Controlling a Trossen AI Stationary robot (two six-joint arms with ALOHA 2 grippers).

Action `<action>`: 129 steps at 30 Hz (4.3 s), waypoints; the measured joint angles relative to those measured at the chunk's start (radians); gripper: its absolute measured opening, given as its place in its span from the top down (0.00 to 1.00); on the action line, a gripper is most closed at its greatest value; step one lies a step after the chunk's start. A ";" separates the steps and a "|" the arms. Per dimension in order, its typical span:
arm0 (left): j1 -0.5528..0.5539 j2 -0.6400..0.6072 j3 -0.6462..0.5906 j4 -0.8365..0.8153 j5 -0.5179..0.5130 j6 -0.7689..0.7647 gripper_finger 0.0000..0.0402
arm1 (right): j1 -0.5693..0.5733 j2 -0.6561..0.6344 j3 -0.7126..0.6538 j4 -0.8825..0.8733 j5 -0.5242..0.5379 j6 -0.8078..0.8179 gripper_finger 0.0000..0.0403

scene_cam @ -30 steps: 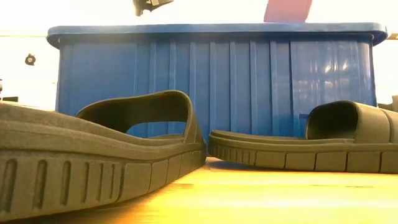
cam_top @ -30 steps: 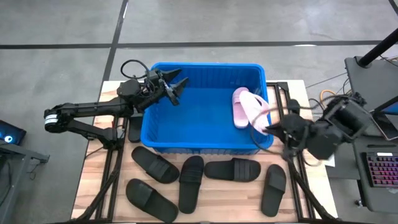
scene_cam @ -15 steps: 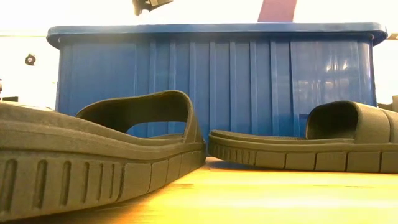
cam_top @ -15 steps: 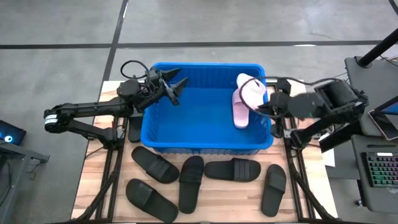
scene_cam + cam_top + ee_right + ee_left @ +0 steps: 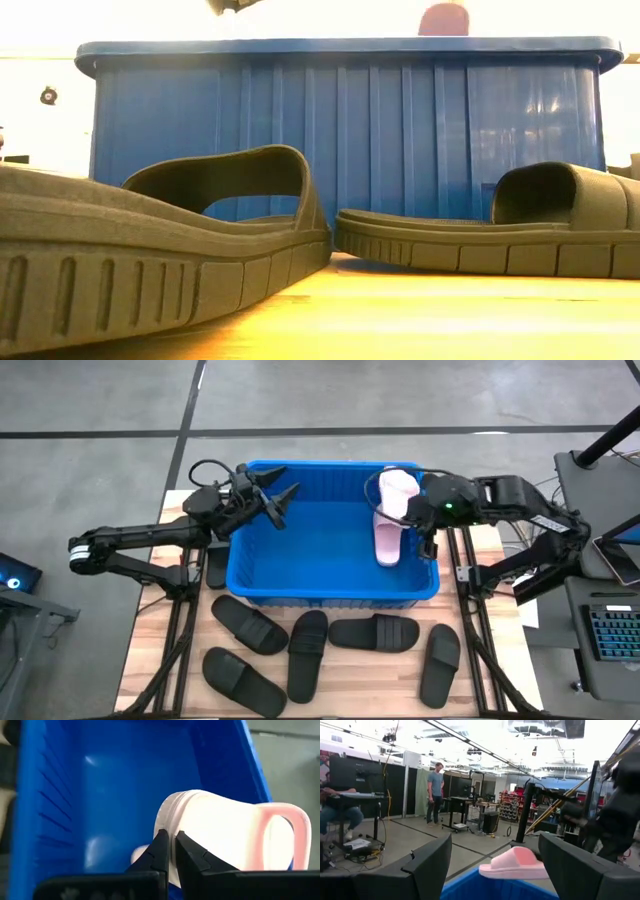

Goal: Pick and place slides into bin
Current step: Put the pink slide into the blue bin, then put the black slide into the blue bin

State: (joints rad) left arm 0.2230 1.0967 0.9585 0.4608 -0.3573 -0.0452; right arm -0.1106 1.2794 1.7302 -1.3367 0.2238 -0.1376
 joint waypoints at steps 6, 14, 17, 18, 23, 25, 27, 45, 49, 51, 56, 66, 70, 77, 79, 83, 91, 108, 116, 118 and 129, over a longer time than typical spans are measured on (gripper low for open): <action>0.000 -0.030 0.000 0.002 0.000 0.000 0.30 | -0.055 -0.017 -0.162 0.121 -0.094 -0.110 0.97; 0.000 -0.053 0.000 0.001 0.000 0.000 0.30 | -0.094 -0.015 -0.354 0.171 -0.043 -0.236 0.97; 0.000 -0.055 0.000 0.001 0.000 0.000 0.30 | -0.106 -0.015 -0.411 0.188 -0.020 -0.282 0.97; 0.000 -0.056 0.000 0.001 0.000 0.000 0.30 | -0.111 -0.015 -0.429 0.199 -0.020 -0.293 0.97; 0.000 -0.054 0.000 0.000 0.000 0.004 0.30 | -0.131 -0.014 -0.506 0.271 -0.021 -0.317 0.97; 0.000 -0.054 -0.001 -0.001 0.000 0.004 0.30 | -0.143 -0.014 -0.527 0.280 -0.021 -0.319 0.97; 0.000 -0.054 -0.001 -0.002 0.000 0.004 0.30 | -0.154 -0.014 -0.549 0.281 -0.022 -0.318 0.97; 0.000 -0.054 -0.002 -0.007 0.000 0.006 0.30 | -0.207 -0.013 -0.747 0.379 -0.145 -0.238 0.97; 0.000 -0.054 -0.003 -0.007 0.000 0.005 0.30 | -0.222 -0.013 -0.770 0.410 -0.188 -0.212 0.97; 0.000 -0.054 -0.003 -0.007 0.001 0.005 0.30 | -0.230 -0.013 -0.774 0.418 -0.212 -0.192 0.97; 0.000 -0.054 -0.003 -0.007 0.001 0.005 0.30 | -0.236 -0.013 -0.779 0.453 -0.230 -0.149 0.97; 0.000 -0.054 -0.003 -0.006 0.001 0.005 0.30 | -0.236 -0.013 -0.766 0.456 -0.224 -0.097 0.91; 0.000 -0.054 -0.003 -0.006 0.000 0.005 0.30 | -0.236 -0.013 -0.758 0.454 -0.227 -0.093 0.82; 0.000 -0.056 -0.003 -0.006 0.000 0.005 0.30 | -0.235 -0.013 -0.757 0.433 -0.284 -0.064 0.63; 0.000 -0.056 -0.003 -0.006 0.001 0.005 0.30 | -0.236 -0.013 -0.757 0.423 -0.312 -0.050 0.58; 0.000 -0.056 -0.003 -0.006 0.000 0.005 0.30 | -0.237 -0.013 -0.757 0.411 -0.335 -0.026 0.51; 0.000 -0.056 -0.003 -0.006 0.001 0.005 0.30 | -0.237 -0.013 -0.757 0.407 -0.332 -0.025 0.47; 0.000 -0.057 -0.003 -0.006 0.001 0.005 0.30 | -0.237 -0.013 -0.586 0.404 -0.327 -0.019 0.47; 0.000 -0.056 -0.003 -0.006 0.001 0.001 0.30 | -0.226 -0.013 -0.448 0.492 -0.366 0.138 0.47; 0.000 -0.055 -0.003 -0.006 0.001 0.001 0.30 | -0.216 -0.013 -0.416 0.541 -0.402 0.191 0.47; 0.000 -0.053 0.000 0.002 0.001 -0.065 0.30 | -0.118 -0.015 -0.287 0.685 -0.415 0.261 0.48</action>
State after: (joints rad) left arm 0.2234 1.0434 0.9587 0.4628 -0.3561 -0.1102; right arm -0.2288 1.2648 1.4437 -0.6514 -0.1909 0.1238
